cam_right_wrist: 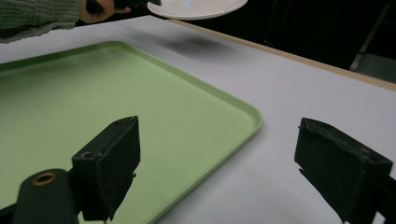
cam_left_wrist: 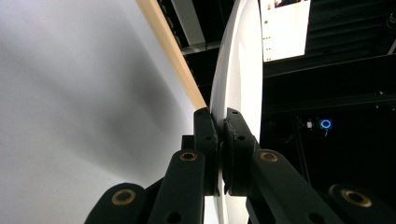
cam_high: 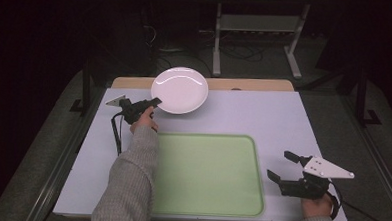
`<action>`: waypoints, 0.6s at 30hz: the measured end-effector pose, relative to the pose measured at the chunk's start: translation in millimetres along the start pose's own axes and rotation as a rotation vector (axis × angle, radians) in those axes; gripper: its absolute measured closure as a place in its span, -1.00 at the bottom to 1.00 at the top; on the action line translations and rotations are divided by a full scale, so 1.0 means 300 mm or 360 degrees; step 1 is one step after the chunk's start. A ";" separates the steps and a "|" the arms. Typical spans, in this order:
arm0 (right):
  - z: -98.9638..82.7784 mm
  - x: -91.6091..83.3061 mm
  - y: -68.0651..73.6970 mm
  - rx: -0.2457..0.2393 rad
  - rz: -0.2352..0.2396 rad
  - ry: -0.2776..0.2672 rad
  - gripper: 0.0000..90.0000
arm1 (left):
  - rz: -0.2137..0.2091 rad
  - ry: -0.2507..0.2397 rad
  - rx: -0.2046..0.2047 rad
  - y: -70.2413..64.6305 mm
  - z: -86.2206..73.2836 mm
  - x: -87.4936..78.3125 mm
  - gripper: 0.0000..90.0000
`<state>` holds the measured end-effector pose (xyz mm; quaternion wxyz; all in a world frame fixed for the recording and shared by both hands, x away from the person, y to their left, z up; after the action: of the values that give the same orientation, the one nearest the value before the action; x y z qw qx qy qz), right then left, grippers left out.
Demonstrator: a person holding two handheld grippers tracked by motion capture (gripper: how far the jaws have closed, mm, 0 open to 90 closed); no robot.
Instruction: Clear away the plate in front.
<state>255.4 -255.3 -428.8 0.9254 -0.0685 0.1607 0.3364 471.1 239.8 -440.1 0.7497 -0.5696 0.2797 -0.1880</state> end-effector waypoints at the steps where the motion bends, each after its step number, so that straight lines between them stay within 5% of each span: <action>1: 0.000 0.000 0.000 0.0000 0.0000 0.0000 -0.70 | -0.0001 -0.0002 0.0001 -0.003 0.002 -0.004 0.91; 18: -0.002 0.005 -0.002 -0.0002 -0.0004 0.0015 -0.70 | -0.0034 -0.0042 0.0020 -0.010 0.037 -0.103 0.91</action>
<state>256.7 -255.1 -429.9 0.9250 -0.0710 0.1645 0.3349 454.1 265.9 -428.9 0.7548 -0.5703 0.2624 -0.1901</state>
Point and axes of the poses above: each handheld gripper's, and its own axes: x roughly forward along the jaws, z roughly out of its top, y roughly to its left, the point moved 2 cm from there along x, roughly forward along the jaws, and after that the axes turned 3 degrees about -z, right-handed, at the moved point
